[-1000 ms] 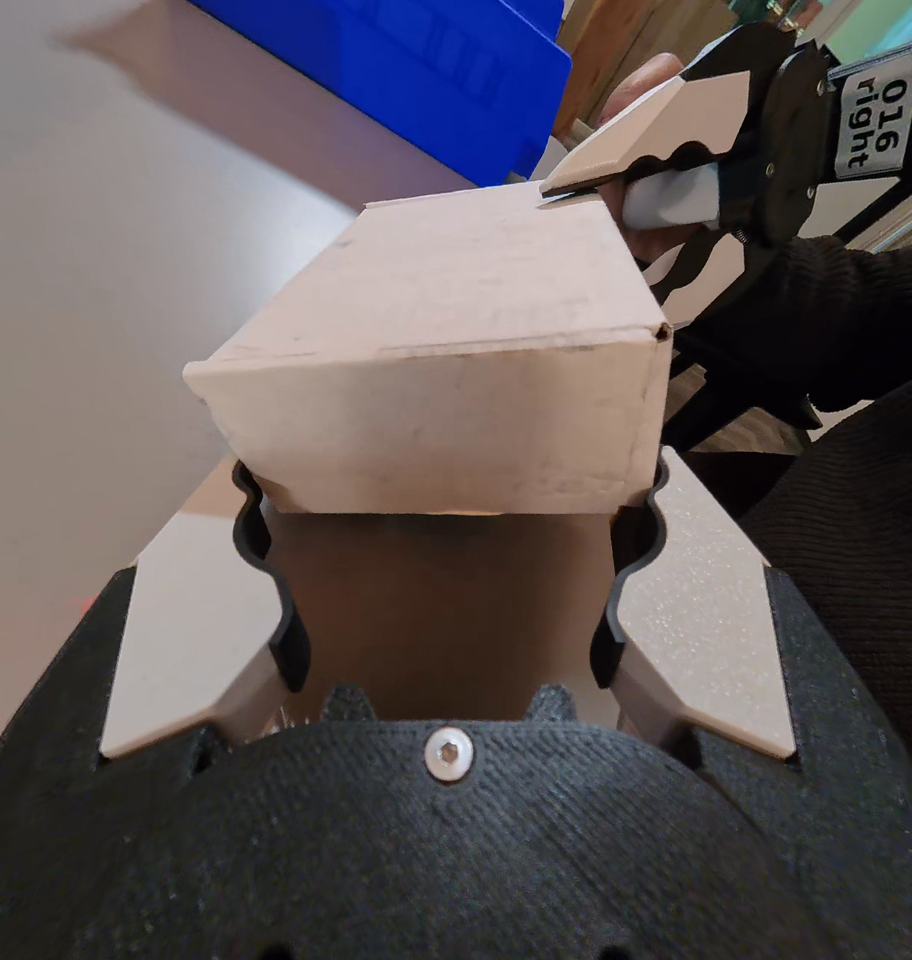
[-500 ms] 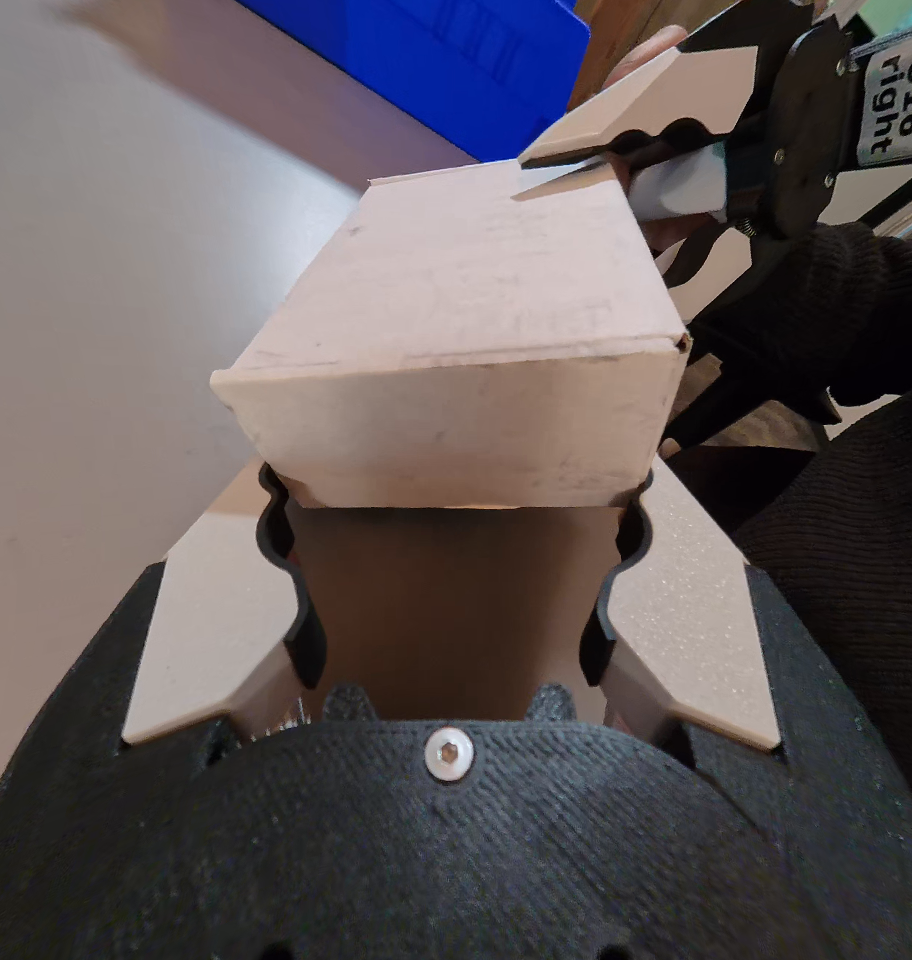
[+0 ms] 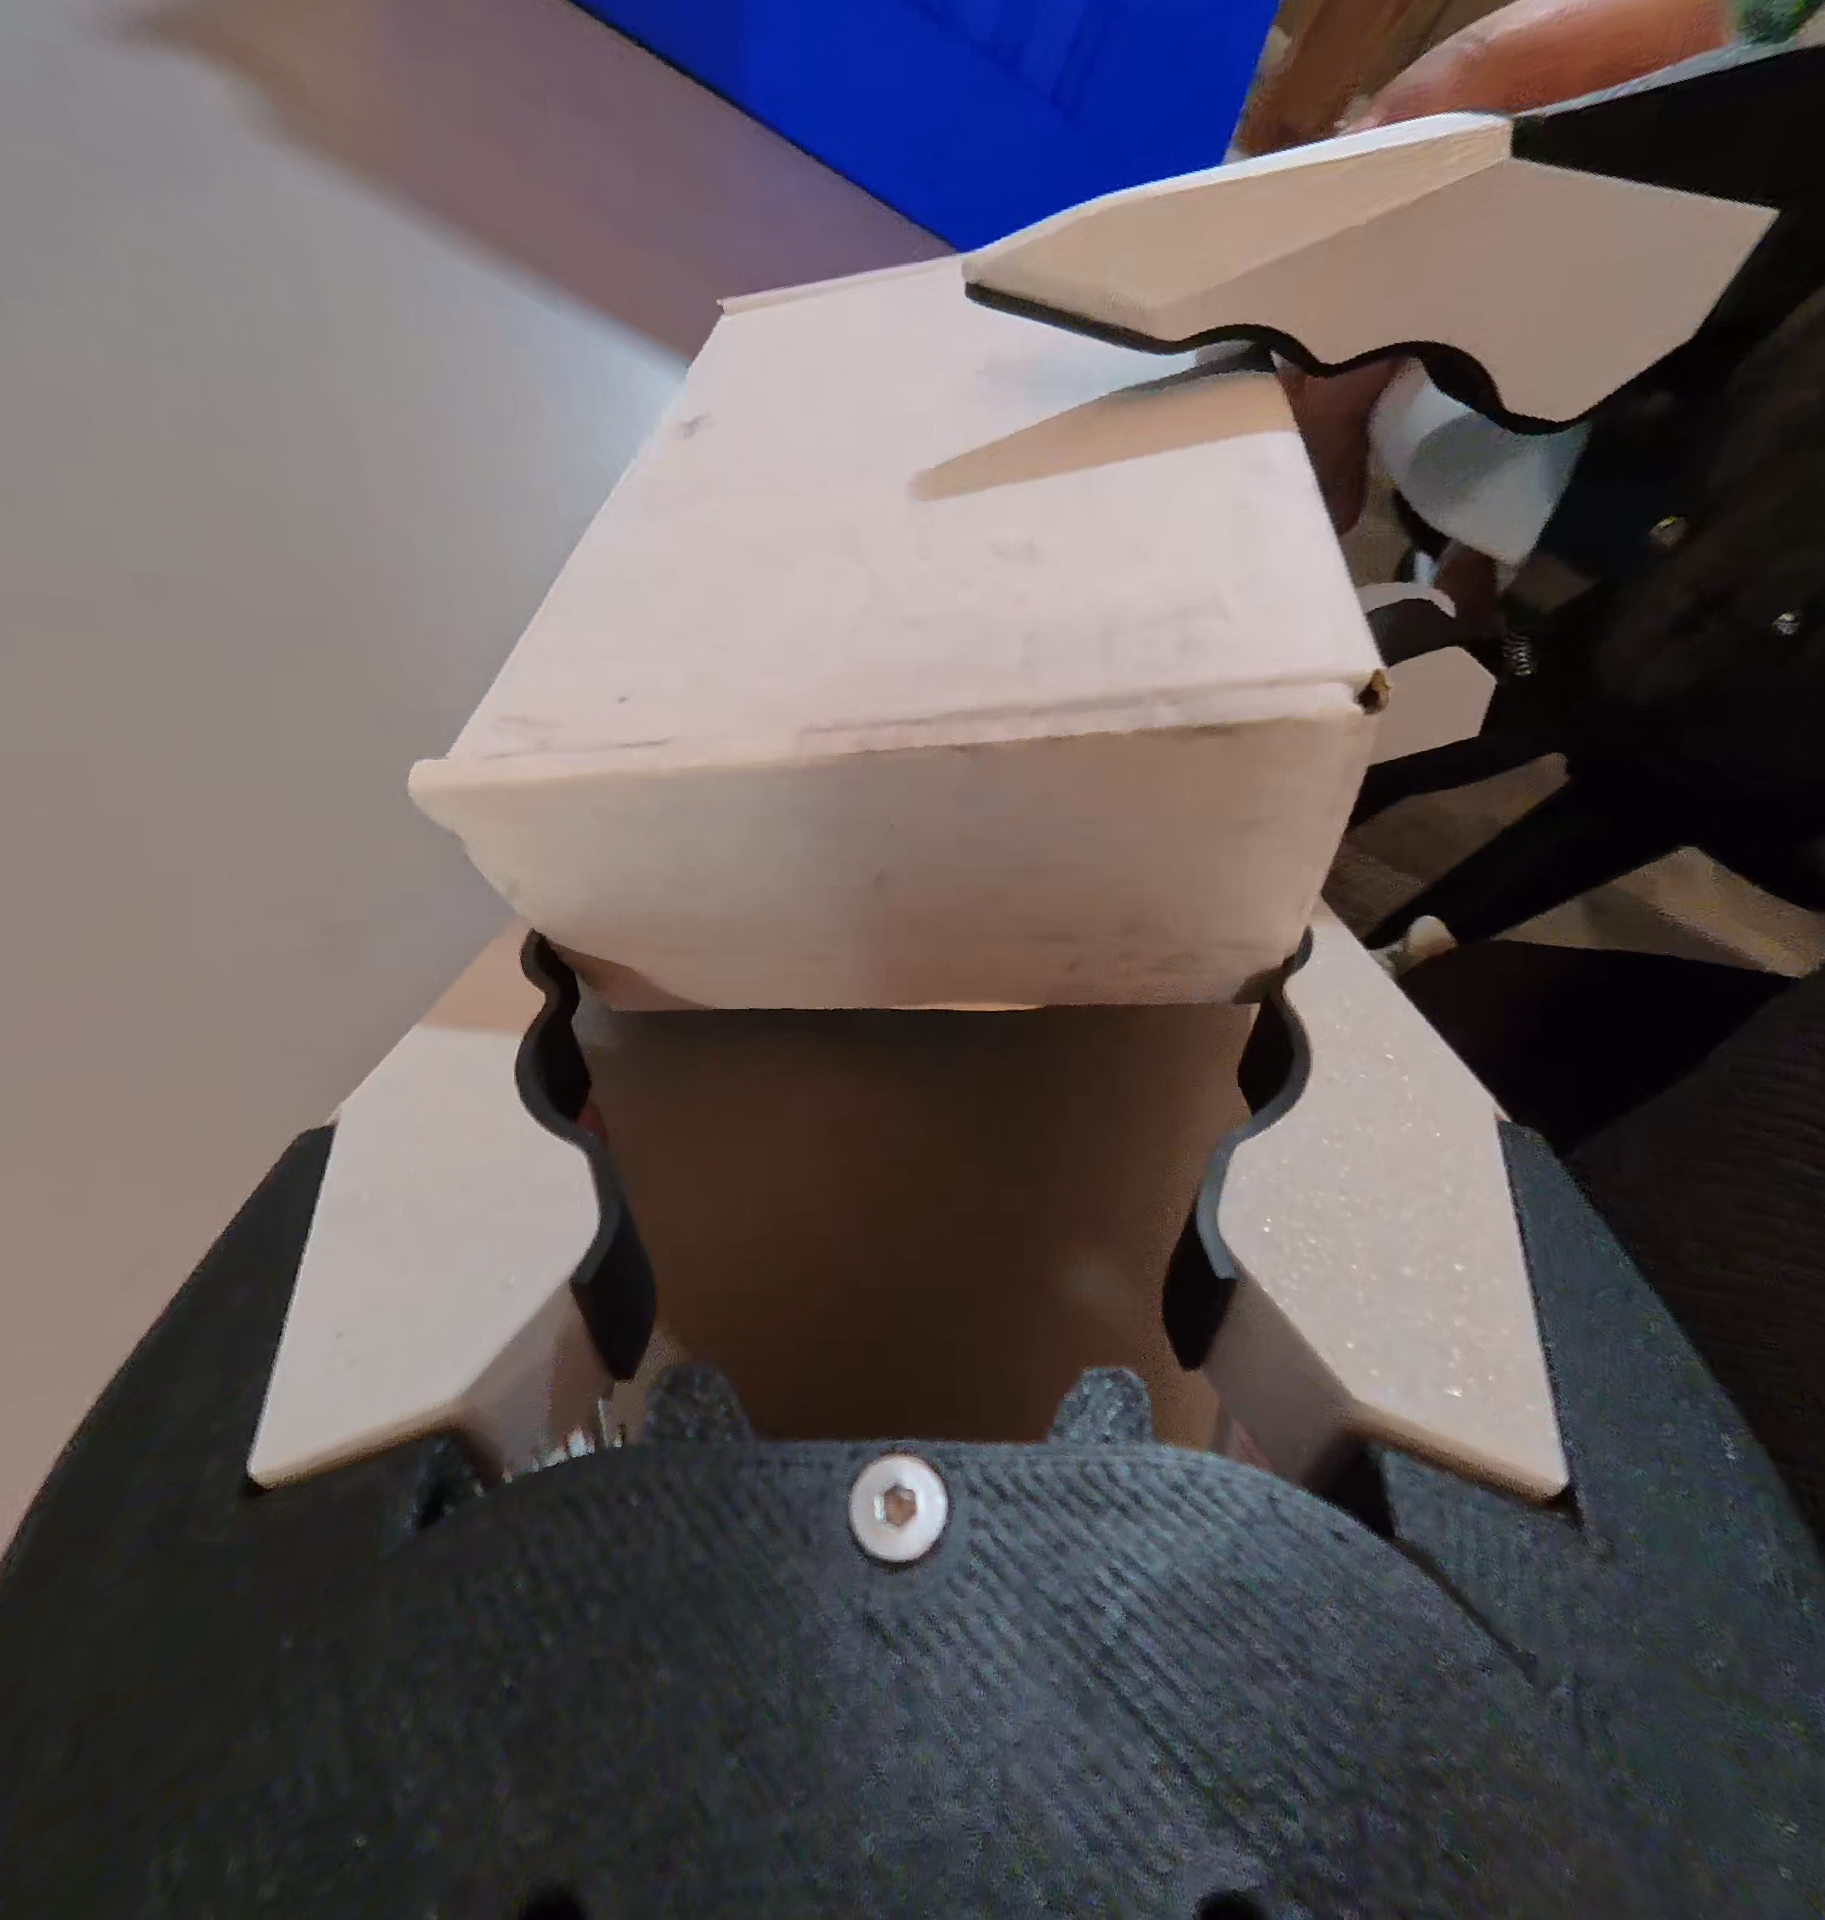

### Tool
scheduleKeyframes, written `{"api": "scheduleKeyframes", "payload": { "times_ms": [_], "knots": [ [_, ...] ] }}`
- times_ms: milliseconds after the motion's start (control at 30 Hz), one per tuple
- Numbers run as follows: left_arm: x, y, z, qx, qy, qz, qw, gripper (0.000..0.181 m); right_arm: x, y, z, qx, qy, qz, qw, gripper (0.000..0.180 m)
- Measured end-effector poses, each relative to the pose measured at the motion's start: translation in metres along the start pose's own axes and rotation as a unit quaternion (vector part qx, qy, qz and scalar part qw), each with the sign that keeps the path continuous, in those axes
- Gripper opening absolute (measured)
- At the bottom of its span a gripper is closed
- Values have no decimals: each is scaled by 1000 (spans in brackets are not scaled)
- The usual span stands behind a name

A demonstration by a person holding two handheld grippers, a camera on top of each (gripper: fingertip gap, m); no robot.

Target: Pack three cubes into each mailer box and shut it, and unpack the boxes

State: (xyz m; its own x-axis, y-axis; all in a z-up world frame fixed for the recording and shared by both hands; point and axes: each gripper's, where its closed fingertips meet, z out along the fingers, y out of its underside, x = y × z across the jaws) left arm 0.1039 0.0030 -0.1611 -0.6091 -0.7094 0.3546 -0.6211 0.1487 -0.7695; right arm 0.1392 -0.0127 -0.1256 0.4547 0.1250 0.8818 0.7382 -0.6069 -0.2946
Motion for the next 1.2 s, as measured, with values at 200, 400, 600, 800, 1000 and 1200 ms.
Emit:
{"api": "scheduleKeyframes", "payload": {
  "times_ms": [200,400,600,800,1000,1200],
  "knots": [
    [-2,-13,1,36,-36,9,999,131,11,10,-2,-30,20,-11,999,71],
    [-3,-37,-25,102,-15,-43,994,121,90,42,-35,-62,134,-18,989,70],
    [-7,-31,-27,99,-18,-56,993,116,189,167,-74,-164,208,-45,963,70],
    [-1,-22,-27,91,-25,-39,995,112,187,314,-49,-216,137,-117,960,70],
    [4,-23,-27,98,-28,-40,994,110,159,328,-3,-194,87,-163,963,70],
    [-3,-16,-23,87,-43,-43,994,110,151,343,9,-196,65,-110,972,73]
  ]
}}
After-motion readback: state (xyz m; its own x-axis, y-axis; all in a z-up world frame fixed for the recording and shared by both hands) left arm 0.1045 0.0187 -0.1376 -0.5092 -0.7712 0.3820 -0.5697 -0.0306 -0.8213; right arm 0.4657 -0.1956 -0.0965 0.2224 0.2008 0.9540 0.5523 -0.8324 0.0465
